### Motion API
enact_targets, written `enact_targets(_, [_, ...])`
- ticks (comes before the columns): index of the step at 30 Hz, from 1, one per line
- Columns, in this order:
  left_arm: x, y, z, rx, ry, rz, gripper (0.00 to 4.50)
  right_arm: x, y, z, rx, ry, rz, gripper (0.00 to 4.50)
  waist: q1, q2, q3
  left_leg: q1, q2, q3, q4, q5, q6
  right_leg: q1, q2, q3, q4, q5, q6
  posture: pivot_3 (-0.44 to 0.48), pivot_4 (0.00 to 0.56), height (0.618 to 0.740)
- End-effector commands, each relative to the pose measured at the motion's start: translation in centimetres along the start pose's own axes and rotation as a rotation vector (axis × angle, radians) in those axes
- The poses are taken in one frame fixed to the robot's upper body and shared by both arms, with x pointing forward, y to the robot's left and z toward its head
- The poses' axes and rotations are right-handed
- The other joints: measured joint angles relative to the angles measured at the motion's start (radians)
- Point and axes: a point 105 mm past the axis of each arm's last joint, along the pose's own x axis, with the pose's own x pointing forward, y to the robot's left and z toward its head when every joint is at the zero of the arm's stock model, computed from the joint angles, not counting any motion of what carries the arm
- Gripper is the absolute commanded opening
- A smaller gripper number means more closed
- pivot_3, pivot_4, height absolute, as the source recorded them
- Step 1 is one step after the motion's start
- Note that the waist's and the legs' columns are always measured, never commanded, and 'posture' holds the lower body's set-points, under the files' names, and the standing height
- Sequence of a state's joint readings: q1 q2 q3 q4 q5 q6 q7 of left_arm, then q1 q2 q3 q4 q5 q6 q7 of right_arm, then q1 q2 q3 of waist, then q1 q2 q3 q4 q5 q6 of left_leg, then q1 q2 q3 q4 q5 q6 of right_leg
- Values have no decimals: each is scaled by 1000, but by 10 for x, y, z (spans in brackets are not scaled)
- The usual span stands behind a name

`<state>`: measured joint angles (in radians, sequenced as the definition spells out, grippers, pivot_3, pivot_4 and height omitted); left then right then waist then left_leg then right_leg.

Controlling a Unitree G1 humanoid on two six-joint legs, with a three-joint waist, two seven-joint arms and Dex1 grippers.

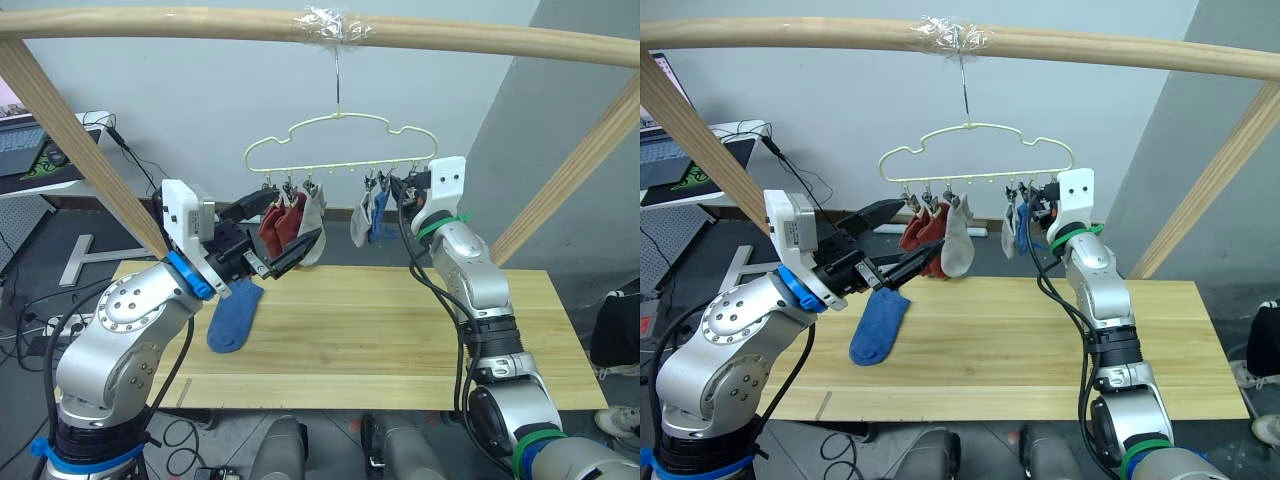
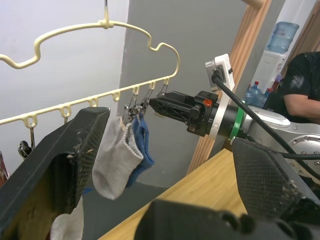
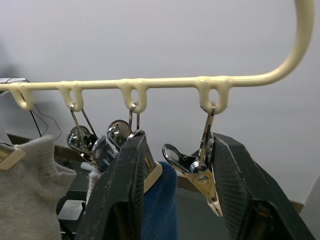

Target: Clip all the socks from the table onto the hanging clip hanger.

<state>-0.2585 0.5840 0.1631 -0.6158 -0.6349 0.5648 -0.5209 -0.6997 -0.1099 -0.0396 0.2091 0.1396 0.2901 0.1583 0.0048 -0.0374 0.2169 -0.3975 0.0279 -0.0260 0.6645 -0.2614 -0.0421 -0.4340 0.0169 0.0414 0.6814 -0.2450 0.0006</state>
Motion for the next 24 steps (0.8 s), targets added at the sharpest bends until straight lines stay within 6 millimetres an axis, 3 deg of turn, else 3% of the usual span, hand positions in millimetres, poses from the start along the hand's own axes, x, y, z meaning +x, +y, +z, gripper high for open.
enact_targets(1, [1, -5, 12, 23, -40, -19, 4500, 3, 0, 19, 1, -69, 5, 1987, 0, 0, 0, 0, 0, 0, 0, 0, 0, 0, 0, 0, 0, 0, 0, 149, 153, 740])
enact_targets(18, [5, -5, 19, 30, -64, -25, 4500, 5, -2, 20, -7, -73, 9, 1987, 4, 0, 0, 0, 0, 0, 0, 0, 0, 0, 0, 0, 0, 0, 0, 154, 146, 740])
enact_targets(24, [5, -5, 20, 30, -65, -24, 4500, 5, -3, 17, -14, -60, 11, 227, 4, 0, 0, 0, 0, 0, 0, 0, 0, 0, 0, 0, 0, 0, 0, 151, 153, 740])
